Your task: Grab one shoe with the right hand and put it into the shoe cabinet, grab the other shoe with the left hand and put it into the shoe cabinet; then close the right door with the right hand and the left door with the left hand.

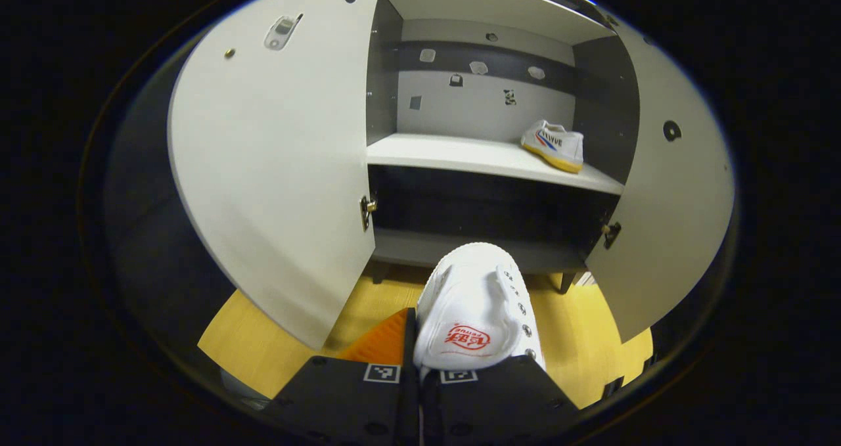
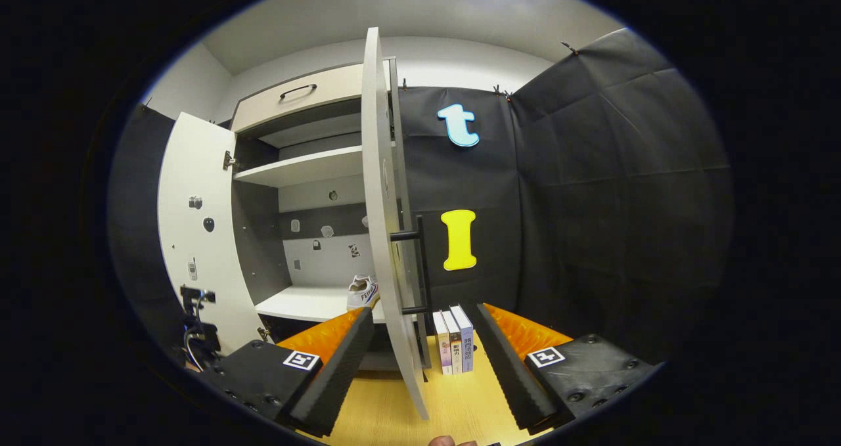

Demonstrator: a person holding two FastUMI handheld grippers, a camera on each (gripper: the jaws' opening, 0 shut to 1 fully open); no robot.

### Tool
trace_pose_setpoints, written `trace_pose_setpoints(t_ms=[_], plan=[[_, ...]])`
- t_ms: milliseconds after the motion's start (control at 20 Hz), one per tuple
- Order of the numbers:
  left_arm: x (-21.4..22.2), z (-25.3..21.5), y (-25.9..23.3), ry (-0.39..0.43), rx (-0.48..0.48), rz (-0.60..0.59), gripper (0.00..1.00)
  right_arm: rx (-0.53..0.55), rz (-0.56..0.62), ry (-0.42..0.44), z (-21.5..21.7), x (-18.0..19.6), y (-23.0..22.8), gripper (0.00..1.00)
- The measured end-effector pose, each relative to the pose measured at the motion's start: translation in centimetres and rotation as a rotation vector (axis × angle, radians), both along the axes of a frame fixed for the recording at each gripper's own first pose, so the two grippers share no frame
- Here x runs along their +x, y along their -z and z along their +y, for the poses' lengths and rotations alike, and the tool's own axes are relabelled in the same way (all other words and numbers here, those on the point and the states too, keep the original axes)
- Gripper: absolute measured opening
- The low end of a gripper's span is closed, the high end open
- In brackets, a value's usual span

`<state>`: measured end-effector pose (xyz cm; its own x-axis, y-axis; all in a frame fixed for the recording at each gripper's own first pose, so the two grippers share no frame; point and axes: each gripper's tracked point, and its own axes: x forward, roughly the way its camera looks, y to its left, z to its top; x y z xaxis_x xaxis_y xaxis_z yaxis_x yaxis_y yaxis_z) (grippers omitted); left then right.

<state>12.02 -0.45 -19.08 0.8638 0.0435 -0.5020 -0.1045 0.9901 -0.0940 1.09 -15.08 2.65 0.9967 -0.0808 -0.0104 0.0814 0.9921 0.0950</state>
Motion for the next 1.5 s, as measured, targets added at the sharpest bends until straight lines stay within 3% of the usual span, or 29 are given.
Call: trace_pose_setpoints(t_ms=[300,600,750,1150,1500], plan=[[8.0,-0.1,-8.1,-0.032,-0.031,-0.065,0.09,-0.01,0.033,0.019,-2.8,-0.5,1.6,0.99],[16.8,0.2,-11.8,-0.063,0.005,-0.072,0.08,0.007,0.047,0.049,-6.0,-0.5,2.4,0.99],[21.5,0.9,-13.4,-0.088,0.07,-0.085,0.09,0.017,0.05,0.066,-7.7,0.2,2.7,0.99],[32.5,1.8,-11.4,-0.146,0.122,0.01,0.08,0.057,0.067,0.121,-12.3,1.0,4.0,0.98],[36.7,1.5,-9.1,-0.131,0.226,0.059,0.08,0.066,0.105,0.18,-15.7,1.2,5.4,0.98]])
